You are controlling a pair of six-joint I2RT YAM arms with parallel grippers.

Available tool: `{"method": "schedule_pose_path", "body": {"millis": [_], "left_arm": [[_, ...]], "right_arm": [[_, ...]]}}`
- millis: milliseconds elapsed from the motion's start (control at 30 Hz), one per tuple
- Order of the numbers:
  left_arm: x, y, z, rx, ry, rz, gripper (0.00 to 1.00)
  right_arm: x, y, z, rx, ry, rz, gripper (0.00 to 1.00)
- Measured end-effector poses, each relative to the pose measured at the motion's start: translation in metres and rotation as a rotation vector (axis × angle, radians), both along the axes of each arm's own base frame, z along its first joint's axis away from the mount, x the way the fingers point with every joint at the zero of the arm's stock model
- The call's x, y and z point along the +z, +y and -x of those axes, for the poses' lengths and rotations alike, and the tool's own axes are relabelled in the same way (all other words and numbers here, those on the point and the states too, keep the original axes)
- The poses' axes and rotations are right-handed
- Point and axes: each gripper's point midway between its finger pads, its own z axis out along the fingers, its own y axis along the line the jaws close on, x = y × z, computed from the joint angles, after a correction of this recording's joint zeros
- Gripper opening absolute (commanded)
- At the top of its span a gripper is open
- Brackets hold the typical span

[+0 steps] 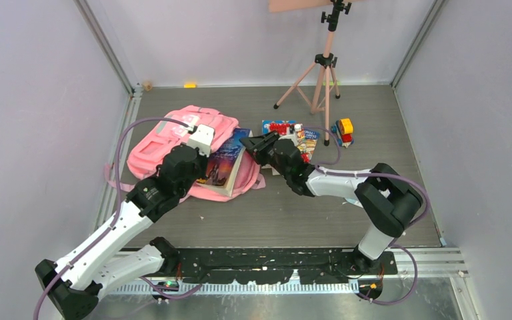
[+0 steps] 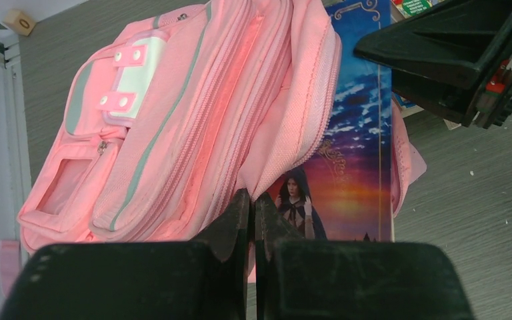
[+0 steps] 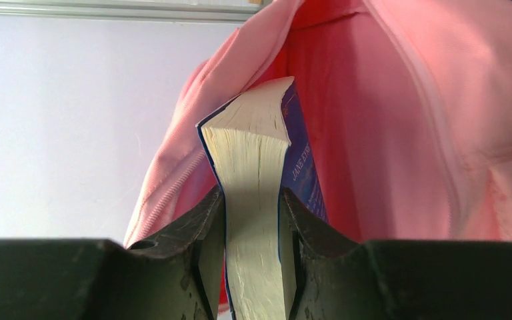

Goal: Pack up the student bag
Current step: Place the book in the student bag.

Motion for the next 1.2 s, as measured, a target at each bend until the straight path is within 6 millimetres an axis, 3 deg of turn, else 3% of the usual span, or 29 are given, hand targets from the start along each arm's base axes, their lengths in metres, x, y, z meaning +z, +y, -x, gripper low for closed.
{"method": "schedule_pose_path", "body": {"millis": [267, 600, 1033, 1200], "left_arm": [[0.002, -0.003, 0.002, -0.013, -0.001, 0.019, 0.00], [0.002, -0.003, 0.002, -0.009, 0.001, 0.031, 0.00], [0.003, -0.004, 0.002, -0.013, 0.002, 0.036, 0.00], [0.003, -0.002, 0.002, -0.006, -0.002, 0.035, 0.00]], "right_arm": [[0.013, 0.027, -0.025, -0.002, -0.030, -0.080, 0.01], [-0.017, 0.060, -0.052, 0.003, 0.021, -0.160, 0.01], [0.000, 0.083, -0.071, 0.012, 0.008, -0.248, 0.01], [-0.022, 0.092, -0.078, 0.009, 0.024, -0.229, 0.01]]}}
